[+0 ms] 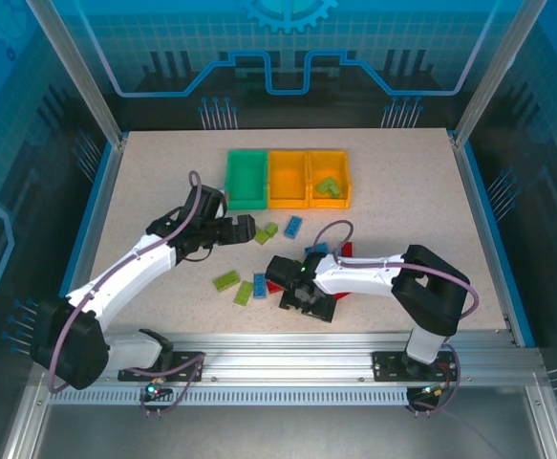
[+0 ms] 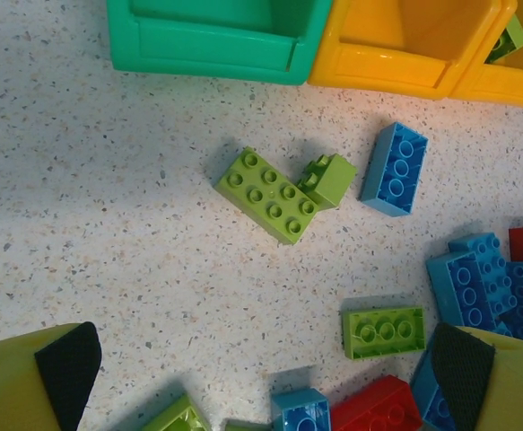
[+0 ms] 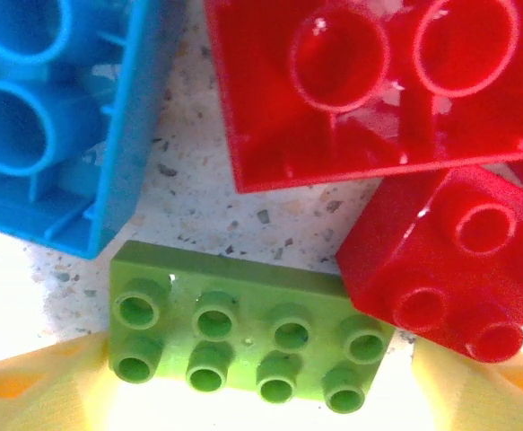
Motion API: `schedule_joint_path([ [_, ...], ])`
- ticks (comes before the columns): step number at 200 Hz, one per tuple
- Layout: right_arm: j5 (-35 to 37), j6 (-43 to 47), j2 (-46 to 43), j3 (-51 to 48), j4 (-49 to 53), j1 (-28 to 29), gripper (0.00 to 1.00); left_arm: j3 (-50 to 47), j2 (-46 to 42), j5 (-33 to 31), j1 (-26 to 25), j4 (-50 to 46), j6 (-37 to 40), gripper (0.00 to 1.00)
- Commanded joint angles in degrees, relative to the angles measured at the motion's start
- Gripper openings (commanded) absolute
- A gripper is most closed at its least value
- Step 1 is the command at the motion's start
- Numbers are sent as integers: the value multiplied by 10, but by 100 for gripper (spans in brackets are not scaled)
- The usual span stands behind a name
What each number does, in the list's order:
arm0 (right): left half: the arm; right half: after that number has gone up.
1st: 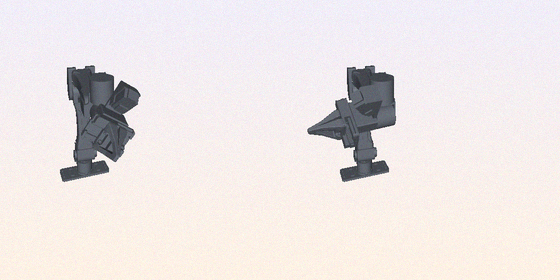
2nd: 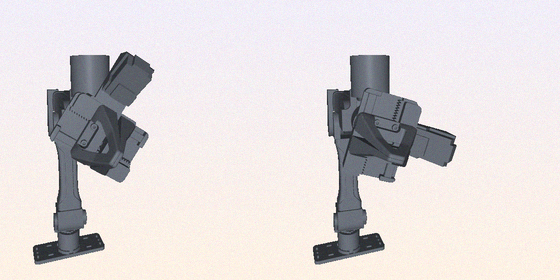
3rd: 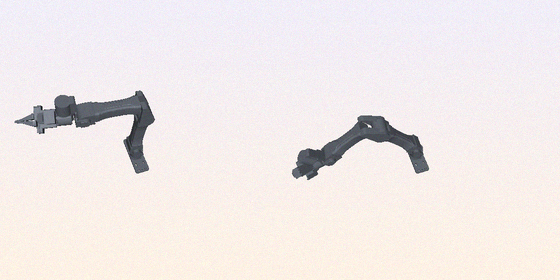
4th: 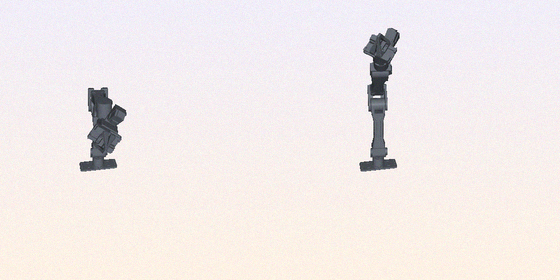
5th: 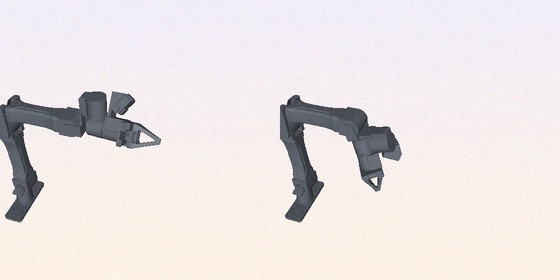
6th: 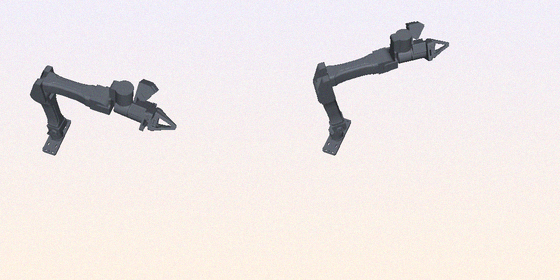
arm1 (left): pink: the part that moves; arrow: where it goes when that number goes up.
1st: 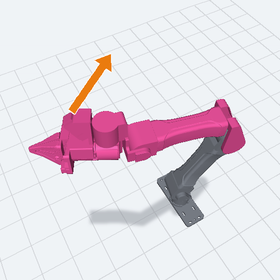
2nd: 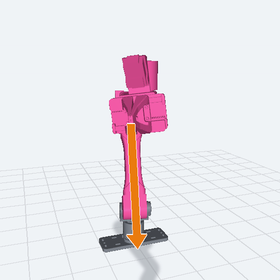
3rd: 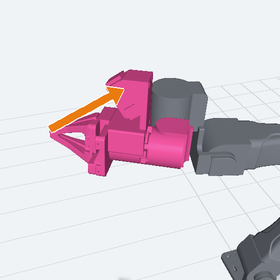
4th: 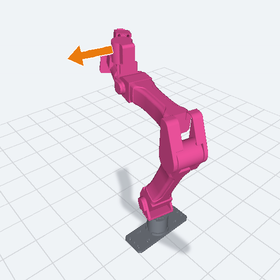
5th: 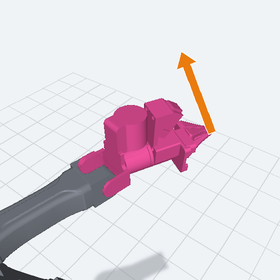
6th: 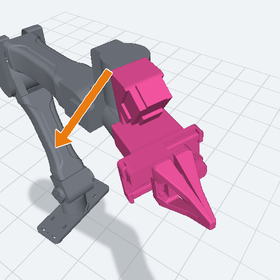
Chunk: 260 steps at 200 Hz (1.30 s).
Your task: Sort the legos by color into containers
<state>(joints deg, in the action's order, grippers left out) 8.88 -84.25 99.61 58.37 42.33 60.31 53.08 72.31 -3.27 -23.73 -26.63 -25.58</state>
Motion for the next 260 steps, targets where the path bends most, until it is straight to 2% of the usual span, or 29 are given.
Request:
schedule_joint_path([
  [1, 19, 0, 23, 6, 1, -9, 80, -17, -24, -11, 7, -2, 2, 99],
  [52, 27, 65, 48, 40, 23, -18, 68, -28, -34, -14, 12, -4, 2, 99],
  [113, 24, 95, 26, 5, 2, -19, 57, -28, -33, -17, 12, -7, 5, 99],
  [149, 49, 124, 3, 30, 43, -13, 58, -31, -28, -17, 12, -5, 3, 99],
  [260, 62, 152, -64, 74, 80, -29, 60, -32, -19, -13, 11, -2, -8, 99],
])
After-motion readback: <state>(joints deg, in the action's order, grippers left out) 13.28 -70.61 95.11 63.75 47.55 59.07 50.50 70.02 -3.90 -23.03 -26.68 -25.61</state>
